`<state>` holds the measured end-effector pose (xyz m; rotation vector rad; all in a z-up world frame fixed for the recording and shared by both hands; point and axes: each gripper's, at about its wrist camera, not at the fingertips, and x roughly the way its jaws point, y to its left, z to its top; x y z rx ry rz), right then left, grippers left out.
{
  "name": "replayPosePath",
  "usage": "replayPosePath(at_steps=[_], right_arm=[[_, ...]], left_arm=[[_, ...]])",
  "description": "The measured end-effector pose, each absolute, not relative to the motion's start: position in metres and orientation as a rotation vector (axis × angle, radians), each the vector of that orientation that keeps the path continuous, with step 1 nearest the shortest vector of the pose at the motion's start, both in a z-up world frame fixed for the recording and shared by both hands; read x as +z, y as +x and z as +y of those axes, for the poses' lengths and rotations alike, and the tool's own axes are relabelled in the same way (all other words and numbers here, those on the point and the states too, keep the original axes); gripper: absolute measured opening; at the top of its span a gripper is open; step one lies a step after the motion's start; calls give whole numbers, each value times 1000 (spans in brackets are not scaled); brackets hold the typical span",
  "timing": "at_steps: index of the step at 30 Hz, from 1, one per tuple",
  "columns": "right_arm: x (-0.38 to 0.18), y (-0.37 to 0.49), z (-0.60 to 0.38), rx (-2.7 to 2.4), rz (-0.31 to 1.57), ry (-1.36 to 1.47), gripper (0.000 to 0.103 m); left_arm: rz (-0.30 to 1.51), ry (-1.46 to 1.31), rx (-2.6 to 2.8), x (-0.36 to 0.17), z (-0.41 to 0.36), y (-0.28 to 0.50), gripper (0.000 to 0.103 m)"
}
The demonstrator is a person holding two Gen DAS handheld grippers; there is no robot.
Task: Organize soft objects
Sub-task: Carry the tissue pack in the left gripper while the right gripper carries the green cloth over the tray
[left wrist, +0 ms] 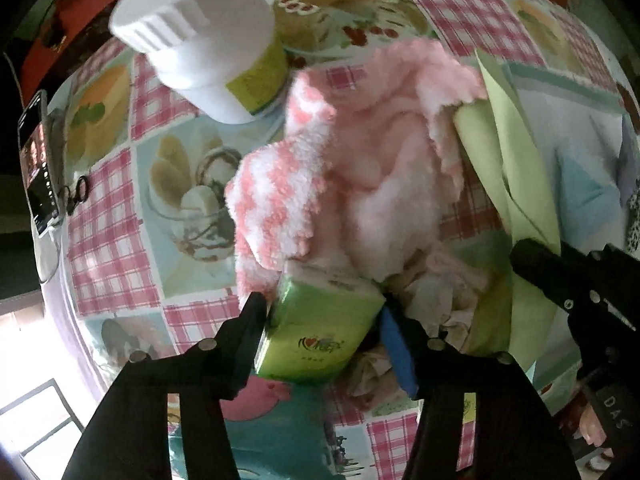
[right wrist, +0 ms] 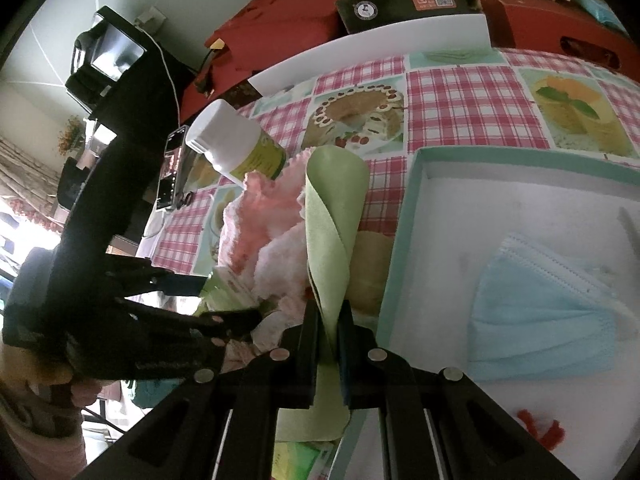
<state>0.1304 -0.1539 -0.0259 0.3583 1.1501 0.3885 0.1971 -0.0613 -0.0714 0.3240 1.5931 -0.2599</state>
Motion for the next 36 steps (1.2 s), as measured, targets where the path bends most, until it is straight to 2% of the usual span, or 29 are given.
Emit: replayPosePath(at_steps=[14,27,36], right_arm=[[-21,129,-155,419,1130,395,9],[18,118,-157,468,1017,394,7],[58,105,-170,454,896,372,7]], left_arm=[[1504,191,-245,-45,-21,187,56],[1321,-26,-220,24,15,166,55],[1180,-73,-260,65,-5,155,55]])
